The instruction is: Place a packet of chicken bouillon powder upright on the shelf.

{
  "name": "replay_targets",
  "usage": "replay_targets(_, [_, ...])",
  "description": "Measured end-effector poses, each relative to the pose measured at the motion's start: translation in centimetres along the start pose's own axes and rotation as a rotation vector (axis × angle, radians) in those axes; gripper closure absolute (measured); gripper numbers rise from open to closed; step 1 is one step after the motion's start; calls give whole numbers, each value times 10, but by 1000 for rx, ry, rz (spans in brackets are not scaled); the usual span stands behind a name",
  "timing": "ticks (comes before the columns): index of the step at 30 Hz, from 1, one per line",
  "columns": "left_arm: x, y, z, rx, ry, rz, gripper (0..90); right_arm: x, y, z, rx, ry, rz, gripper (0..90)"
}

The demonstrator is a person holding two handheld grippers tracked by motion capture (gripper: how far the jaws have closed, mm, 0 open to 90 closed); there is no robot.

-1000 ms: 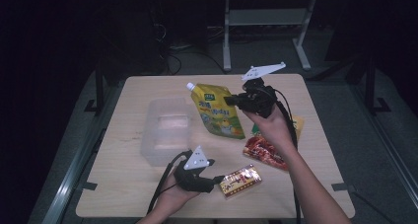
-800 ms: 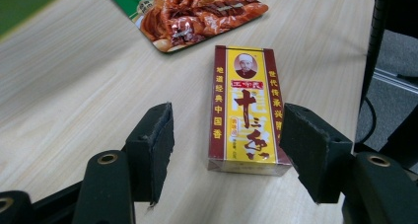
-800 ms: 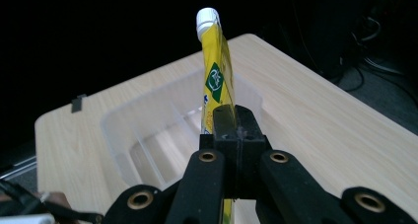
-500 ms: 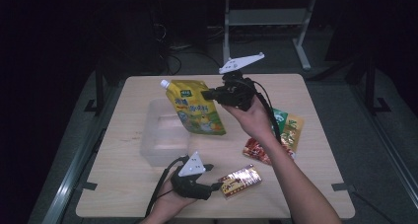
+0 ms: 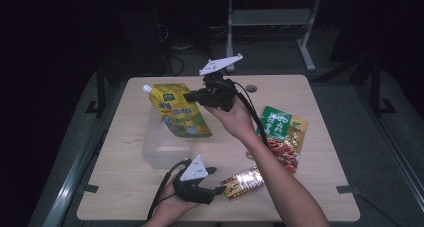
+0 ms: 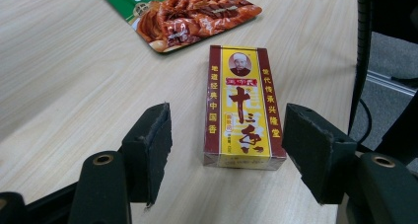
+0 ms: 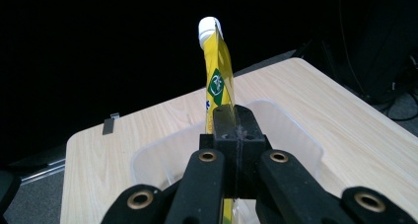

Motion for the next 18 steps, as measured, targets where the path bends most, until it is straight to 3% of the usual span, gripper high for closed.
replay_targets(10, [0, -2, -1, -2, 6, 5, 351, 35, 3, -3, -11, 25, -18, 900])
replay_targets(18, [0, -2, 0, -2, 9, 8, 345, 58, -1, -4, 9, 53, -26, 900])
Point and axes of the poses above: each handheld gripper's, and its own axes: x roughly forward along the jaws, y roughly out of its top, z roughly to its right, the point moved 4 cm from there along x, roughly forward along the jaws, and after that the axes turned 6 degrees about y, right-handed, at the moved point
